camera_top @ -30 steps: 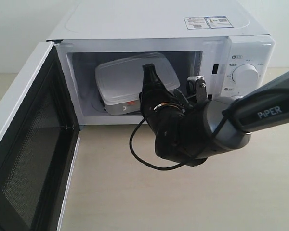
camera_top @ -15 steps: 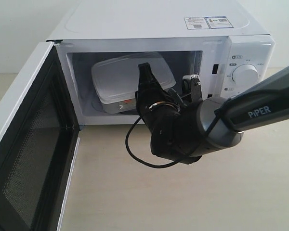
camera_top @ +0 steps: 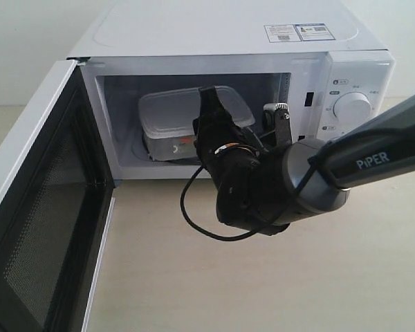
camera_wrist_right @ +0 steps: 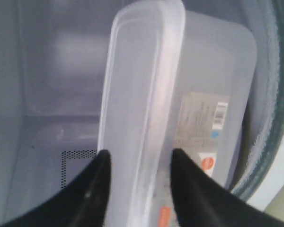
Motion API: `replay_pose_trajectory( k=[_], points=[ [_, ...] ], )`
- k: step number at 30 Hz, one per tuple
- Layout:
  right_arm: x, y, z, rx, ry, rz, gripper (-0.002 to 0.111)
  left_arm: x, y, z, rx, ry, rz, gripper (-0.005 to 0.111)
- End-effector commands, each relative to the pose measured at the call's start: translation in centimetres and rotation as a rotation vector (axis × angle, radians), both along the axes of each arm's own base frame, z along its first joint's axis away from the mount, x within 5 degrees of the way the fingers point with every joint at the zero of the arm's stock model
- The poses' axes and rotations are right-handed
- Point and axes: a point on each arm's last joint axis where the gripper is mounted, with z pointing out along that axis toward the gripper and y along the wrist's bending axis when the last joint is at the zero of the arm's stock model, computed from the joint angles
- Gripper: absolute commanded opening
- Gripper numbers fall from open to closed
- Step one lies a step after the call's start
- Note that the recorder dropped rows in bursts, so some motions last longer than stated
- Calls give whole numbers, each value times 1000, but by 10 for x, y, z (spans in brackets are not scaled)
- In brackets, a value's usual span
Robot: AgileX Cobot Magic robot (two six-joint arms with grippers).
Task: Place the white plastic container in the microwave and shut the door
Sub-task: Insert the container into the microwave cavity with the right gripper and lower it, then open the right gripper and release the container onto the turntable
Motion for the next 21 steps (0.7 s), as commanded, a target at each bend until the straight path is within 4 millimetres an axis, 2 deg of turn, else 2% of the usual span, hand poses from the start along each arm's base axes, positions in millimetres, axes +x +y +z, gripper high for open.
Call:
replay_pose_trajectory(
  k=[1, 5, 11, 16, 18, 20, 21],
  points=[
    [3, -1, 5, -1, -25, -2, 53, 0, 0, 1, 8, -9, 1, 4],
    [1, 1, 5, -2, -33, 17, 54, 0, 0, 1, 8, -9, 1, 4],
    [-13, 12, 15, -1, -54, 72, 54, 0, 0, 1, 8, -9, 1, 4],
    [-27, 5, 19, -43, -59, 119, 54, 0, 0, 1, 8, -9, 1, 4],
    [-35, -2, 20, -98, -84, 167, 54, 0, 0, 1, 8, -9, 1, 4],
    [-48, -13, 23, -251, -176, 279, 54, 0, 0, 1, 8, -9, 1, 4],
    [-58, -17, 24, -391, -270, 391, 53, 0, 0, 1, 8, -9, 1, 4]
  ],
)
